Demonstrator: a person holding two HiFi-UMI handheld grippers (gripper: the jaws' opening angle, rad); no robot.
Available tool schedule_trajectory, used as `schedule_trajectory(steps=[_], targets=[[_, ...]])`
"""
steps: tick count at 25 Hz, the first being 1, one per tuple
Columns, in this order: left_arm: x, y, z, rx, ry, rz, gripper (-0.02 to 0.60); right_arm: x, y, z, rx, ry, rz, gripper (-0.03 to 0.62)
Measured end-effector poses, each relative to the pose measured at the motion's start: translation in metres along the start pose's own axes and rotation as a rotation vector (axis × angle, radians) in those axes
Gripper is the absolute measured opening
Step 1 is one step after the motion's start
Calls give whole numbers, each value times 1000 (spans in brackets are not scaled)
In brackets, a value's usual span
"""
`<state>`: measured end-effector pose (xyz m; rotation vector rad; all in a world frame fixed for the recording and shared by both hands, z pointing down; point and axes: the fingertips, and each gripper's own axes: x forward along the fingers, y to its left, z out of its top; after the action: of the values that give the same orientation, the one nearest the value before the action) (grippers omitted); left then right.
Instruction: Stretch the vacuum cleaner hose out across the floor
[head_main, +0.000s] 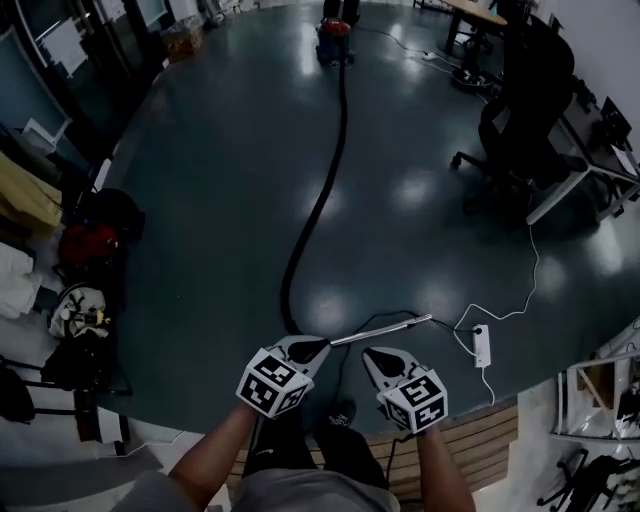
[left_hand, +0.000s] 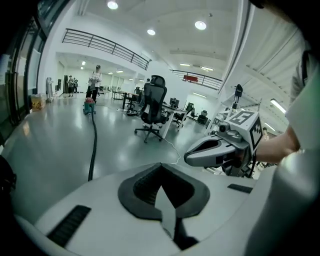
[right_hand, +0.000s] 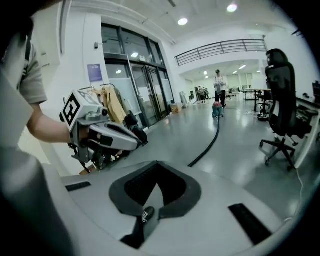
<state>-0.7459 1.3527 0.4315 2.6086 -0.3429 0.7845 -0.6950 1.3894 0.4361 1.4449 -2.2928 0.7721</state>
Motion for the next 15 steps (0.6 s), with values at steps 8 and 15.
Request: schedule_trajectory(steps=[8, 15], targets=[[-40, -47, 52, 11, -95, 30, 8, -54, 27, 78, -72, -126, -13, 6], [-72, -65, 94, 40, -185, 57, 8, -85, 50, 133, -144, -226, -2, 6]])
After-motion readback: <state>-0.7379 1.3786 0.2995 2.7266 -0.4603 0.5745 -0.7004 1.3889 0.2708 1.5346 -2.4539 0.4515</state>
